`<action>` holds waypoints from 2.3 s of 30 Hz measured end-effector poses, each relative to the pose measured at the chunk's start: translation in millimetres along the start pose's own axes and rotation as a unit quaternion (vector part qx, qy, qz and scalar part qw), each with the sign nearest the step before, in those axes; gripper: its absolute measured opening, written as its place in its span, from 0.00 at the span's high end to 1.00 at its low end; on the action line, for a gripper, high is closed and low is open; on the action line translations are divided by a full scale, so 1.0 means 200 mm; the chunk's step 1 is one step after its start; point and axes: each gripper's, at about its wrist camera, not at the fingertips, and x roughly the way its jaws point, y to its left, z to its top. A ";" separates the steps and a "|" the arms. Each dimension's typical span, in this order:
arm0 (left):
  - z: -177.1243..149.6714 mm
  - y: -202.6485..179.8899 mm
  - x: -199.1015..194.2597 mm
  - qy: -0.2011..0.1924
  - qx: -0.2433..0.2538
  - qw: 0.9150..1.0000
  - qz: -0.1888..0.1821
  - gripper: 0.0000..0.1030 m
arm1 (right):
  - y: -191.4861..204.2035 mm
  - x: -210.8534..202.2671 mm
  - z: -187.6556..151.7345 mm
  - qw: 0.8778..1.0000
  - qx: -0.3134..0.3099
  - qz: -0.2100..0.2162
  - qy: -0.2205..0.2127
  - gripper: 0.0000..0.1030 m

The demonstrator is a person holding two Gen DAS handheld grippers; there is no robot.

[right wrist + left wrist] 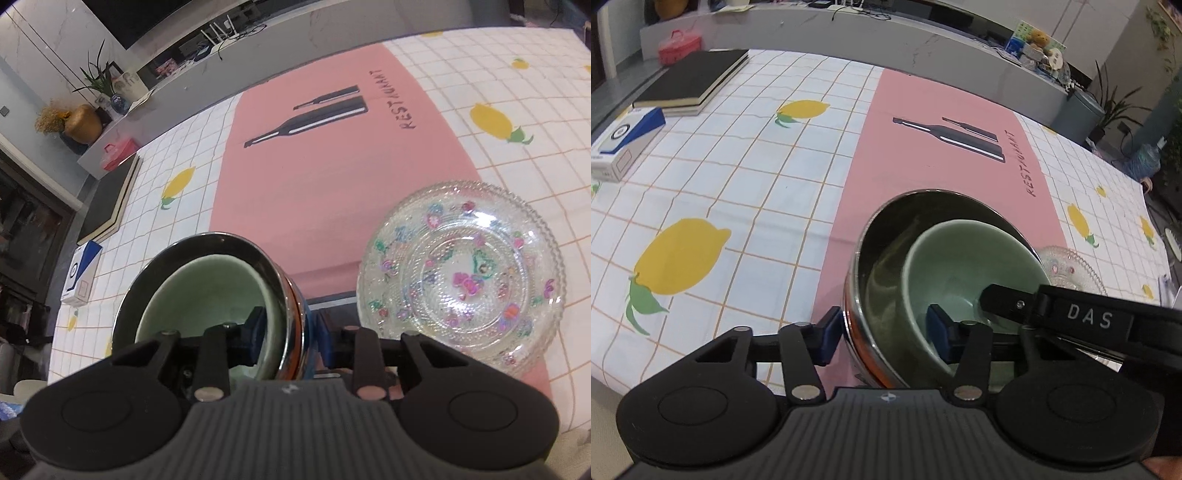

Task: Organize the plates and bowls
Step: 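Lift the nested bowls with both grippers and carry them over the plates, then lower the nested bowls onto the plate stack with both grippers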

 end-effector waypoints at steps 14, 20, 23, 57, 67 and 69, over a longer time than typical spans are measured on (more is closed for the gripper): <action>0.02 0.00 -0.01 0.017 -0.021 1.000 -0.002 0.52 | -0.01 -0.05 -0.01 1.000 0.003 -0.007 -0.008 0.73; -0.01 -0.02 0.01 0.002 0.015 1.000 -0.002 0.40 | -0.01 -0.02 0.00 1.000 -0.015 0.009 0.009 0.62; -0.02 -0.03 0.03 0.000 0.017 1.000 -0.014 0.29 | -0.01 0.03 0.00 1.000 -0.002 0.006 0.012 0.62; 0.09 -0.61 0.04 0.017 0.063 0.995 -0.079 0.47 | -0.52 -0.42 0.12 0.989 0.125 -0.040 -0.062 0.65; 0.02 -0.70 0.13 -0.018 0.109 0.993 -0.048 0.47 | -0.62 -0.31 0.11 0.985 0.160 -0.045 -0.047 0.65; 0.02 -0.71 0.13 -0.020 0.109 0.993 -0.046 0.47 | -0.63 -0.31 0.11 0.985 0.163 -0.043 -0.048 0.65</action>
